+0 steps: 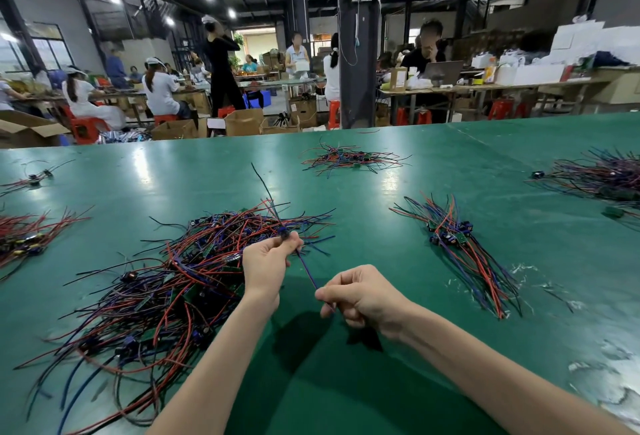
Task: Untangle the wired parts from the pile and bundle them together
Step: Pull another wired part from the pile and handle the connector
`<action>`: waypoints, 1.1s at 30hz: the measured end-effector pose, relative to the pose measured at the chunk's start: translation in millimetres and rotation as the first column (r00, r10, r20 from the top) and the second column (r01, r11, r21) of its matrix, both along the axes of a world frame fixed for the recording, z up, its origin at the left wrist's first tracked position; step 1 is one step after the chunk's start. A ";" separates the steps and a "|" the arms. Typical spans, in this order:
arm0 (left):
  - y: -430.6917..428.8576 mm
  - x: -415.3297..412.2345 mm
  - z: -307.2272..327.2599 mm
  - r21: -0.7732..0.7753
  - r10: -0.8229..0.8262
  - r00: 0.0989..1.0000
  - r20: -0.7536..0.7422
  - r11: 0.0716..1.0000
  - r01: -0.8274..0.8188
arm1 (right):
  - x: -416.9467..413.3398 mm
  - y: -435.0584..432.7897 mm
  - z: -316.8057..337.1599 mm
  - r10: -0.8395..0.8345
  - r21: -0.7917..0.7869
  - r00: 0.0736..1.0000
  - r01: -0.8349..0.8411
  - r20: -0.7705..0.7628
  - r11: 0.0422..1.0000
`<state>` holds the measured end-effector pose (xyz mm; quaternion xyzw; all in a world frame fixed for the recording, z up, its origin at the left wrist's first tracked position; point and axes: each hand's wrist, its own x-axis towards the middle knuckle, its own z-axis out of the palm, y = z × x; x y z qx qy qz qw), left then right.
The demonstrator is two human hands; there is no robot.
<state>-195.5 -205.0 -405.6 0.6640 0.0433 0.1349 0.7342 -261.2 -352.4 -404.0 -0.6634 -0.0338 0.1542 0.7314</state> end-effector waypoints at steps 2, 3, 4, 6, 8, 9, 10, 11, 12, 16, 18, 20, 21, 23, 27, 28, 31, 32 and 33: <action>3.8 2.3 -1.3 -0.003 0.025 1.000 -0.003 1.000 -0.025 | -1.0 3.8 -1.9 0.013 -0.001 1.000 -0.013 -0.005 1.000; 4.2 2.9 -2.5 0.003 0.030 1.000 -0.003 1.000 -0.030 | -1.3 5.3 -3.3 0.013 -0.001 1.000 -0.014 -0.009 1.000; 4.2 2.7 -3.7 0.011 0.031 1.000 0.001 0.999 -0.031 | -1.4 6.2 -4.7 0.012 -0.001 1.000 -0.012 -0.012 1.000; 2.3 2.3 -6.6 0.042 0.024 0.999 0.026 0.999 -0.025 | -1.2 6.5 -7.2 0.012 -0.004 1.000 -0.012 -0.015 1.000; -1.0 1.4 -9.9 0.083 0.004 0.998 0.055 0.996 -0.009 | -1.5 4.3 -8.2 0.033 -0.034 0.999 -0.033 -0.006 0.999; -3.0 0.7 -11.2 0.097 -0.010 0.998 0.066 0.995 0.004 | -1.7 2.9 -7.9 0.050 -0.070 0.999 -0.049 0.009 0.996; -4.9 0.2 -12.2 0.105 -0.024 0.997 0.070 0.994 0.017 | -2.0 0.9 -7.1 0.071 -0.120 0.997 -0.067 0.031 0.990; -6.7 -0.2 -12.9 0.101 -0.038 0.997 0.069 0.994 0.031 | -1.8 -1.3 -6.4 0.097 -0.175 0.994 -0.086 0.055 0.981; -8.0 -0.4 -13.2 0.081 -0.049 0.997 0.062 0.996 0.044 | -1.0 -3.6 -5.5 0.122 -0.225 0.990 -0.103 0.076 0.969; -12.8 -2.5 -10.8 -0.051 -0.115 0.993 -0.016 0.992 0.114 | 9.1 -13.5 -4.9 0.062 -0.326 0.989 -0.015 0.133 0.945; -17.6 -4.9 -9.7 -0.078 -0.173 0.984 -0.037 0.982 0.169 | 15.3 -18.9 -6.1 -0.016 -0.315 0.985 0.071 0.174 0.947; -23.7 -7.7 -9.3 -0.079 -0.232 0.972 -0.041 0.970 0.229 | 19.7 -22.3 -8.5 -0.062 -0.281 0.979 0.116 0.193 0.953; -26.5 -8.9 -9.7 -0.073 -0.263 0.964 -0.039 0.963 0.259 | 21.2 -22.8 -9.8 -0.082 -0.260 0.977 0.132 0.197 0.957; -31.0 -9.8 -10.6 -0.061 -0.314 0.949 -0.036 0.948 0.312 | 23.5 -22.6 -11.6 -0.128 -0.205 0.972 0.168 0.196 0.964; -33.7 -8.0 -11.4 -0.043 -0.354 0.935 -0.033 0.935 0.352 | 25.3 -20.5 -10.8 -0.179 -0.144 0.970 0.203 0.163 0.969; -34.0 -7.6 -11.7 -0.045 -0.360 0.932 -0.032 0.932 0.358 | 24.9 -20.3 -9.5 -0.183 -0.140 0.971 0.205 0.154 0.969; -34.5 -7.8 -12.7 -0.039 -0.341 0.940 -0.016 0.940 0.340 | 22.4 -19.4 -5.4 -0.183 -0.099 0.975 0.196 0.128 0.976; -34.2 -7.7 -12.7 -0.033 -0.319 0.948 -0.006 0.947 0.319 | 20.9 -19.5 -3.8 -0.175 -0.085 0.978 0.185 0.112 0.979; -33.4 -7.2 -12.9 -0.029 -0.291 0.957 0.001 0.956 0.291 | 19.1 -19.7 -2.9 -0.159 -0.079 0.983 0.166 0.091 0.983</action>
